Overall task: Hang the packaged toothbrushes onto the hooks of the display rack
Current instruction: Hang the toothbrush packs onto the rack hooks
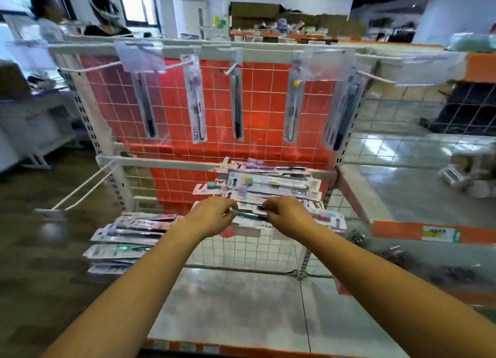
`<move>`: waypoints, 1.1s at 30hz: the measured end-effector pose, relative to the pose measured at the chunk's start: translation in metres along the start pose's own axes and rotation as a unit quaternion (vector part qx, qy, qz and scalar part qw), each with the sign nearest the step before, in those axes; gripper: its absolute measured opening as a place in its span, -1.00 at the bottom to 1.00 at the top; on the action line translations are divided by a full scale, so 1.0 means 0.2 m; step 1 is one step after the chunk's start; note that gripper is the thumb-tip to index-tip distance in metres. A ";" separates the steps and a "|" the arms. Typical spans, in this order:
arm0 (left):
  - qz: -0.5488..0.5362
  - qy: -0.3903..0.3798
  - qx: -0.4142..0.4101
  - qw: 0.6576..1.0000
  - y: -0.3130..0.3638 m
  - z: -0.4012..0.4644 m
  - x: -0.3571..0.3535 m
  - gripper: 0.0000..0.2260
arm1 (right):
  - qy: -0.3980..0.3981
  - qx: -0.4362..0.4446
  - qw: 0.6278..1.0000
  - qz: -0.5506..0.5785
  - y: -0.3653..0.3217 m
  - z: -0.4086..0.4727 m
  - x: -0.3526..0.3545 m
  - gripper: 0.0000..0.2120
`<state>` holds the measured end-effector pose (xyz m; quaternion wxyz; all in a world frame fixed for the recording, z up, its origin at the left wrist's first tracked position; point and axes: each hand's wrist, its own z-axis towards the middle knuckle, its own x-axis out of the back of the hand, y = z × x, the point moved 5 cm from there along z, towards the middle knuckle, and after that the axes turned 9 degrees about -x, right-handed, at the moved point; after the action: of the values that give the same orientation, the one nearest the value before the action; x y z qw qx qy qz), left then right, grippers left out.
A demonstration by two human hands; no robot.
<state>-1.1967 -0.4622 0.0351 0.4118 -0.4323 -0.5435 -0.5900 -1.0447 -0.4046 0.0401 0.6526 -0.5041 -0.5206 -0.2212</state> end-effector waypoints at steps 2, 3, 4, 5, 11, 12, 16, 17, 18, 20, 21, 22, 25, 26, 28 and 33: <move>-0.011 -0.002 -0.002 1.000 -0.06 0.06 0.01 -0.73 | 0.022 -0.029 0.999 -0.003 0.00 0.07 -0.01 -0.73; -0.015 -0.001 -0.006 1.000 -0.07 0.07 0.01 -0.73 | 0.032 -0.040 0.999 -0.004 0.01 0.08 -0.01 -0.71; -0.019 0.000 -0.012 1.000 -0.09 0.09 0.01 -0.74 | 0.041 -0.046 0.998 -0.002 0.02 0.11 -0.02 -0.70; -0.022 0.000 -0.016 1.000 -0.11 0.12 0.01 -0.75 | 0.052 -0.048 0.998 0.002 0.02 0.14 -0.03 -0.69; -0.035 -0.003 -0.019 0.999 -0.23 0.22 -0.02 -0.73 | 0.092 -0.055 0.994 -0.011 0.12 0.28 -0.02 -0.58; -0.038 -0.003 -0.018 0.999 -0.24 0.23 -0.03 -0.72 | 0.092 -0.057 0.994 -0.019 0.14 0.30 -0.02 -0.56; -0.043 0.008 -0.013 0.999 -0.27 0.30 -0.05 -0.71 | 0.093 -0.063 0.992 -0.053 0.21 0.39 -0.04 -0.53; -0.043 0.011 -0.012 0.999 -0.27 0.31 -0.05 -0.72 | 0.090 -0.066 0.992 -0.064 0.22 0.41 -0.04 -0.52; -0.042 0.015 -0.010 0.999 -0.28 0.32 -0.05 -0.72 | 0.085 -0.073 0.991 -0.071 0.23 0.44 -0.03 -0.51; -0.044 0.021 -0.005 0.999 -0.30 0.34 -0.05 -0.73 | 0.075 -0.084 0.991 -0.078 0.24 0.49 -0.03 -0.51; -0.042 0.022 -0.004 0.999 -0.30 0.34 -0.05 -0.73 | 0.073 -0.082 0.991 -0.080 0.24 0.52 -0.02 -0.50; -0.038 0.022 -0.005 0.999 -0.30 0.34 -0.05 -0.73 | 0.073 -0.078 0.991 -0.085 0.25 0.54 -0.02 -0.49; -0.029 0.018 -0.007 0.999 -0.31 0.35 -0.06 -0.73 | 0.058 -0.073 0.989 -0.118 0.25 0.59 -0.02 -0.44; -0.027 0.015 -0.006 0.999 -0.31 0.35 -0.06 -0.73 | 0.050 -0.077 0.988 -0.127 0.26 0.60 -0.03 -0.43; -0.029 0.011 0.003 1.000 -0.33 0.35 -0.07 -0.73 | 0.036 -0.080 0.987 -0.138 0.27 0.63 -0.04 -0.42; -0.037 0.010 0.018 0.999 -0.31 0.36 -0.07 -0.72 | 0.023 -0.069 0.982 -0.172 0.29 0.64 -0.06 -0.28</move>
<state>-1.2479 -0.3851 0.0062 0.4029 -0.3980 -0.5656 -0.5995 -1.0608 -0.2715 -0.0015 0.5807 -0.4454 -0.5678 -0.3769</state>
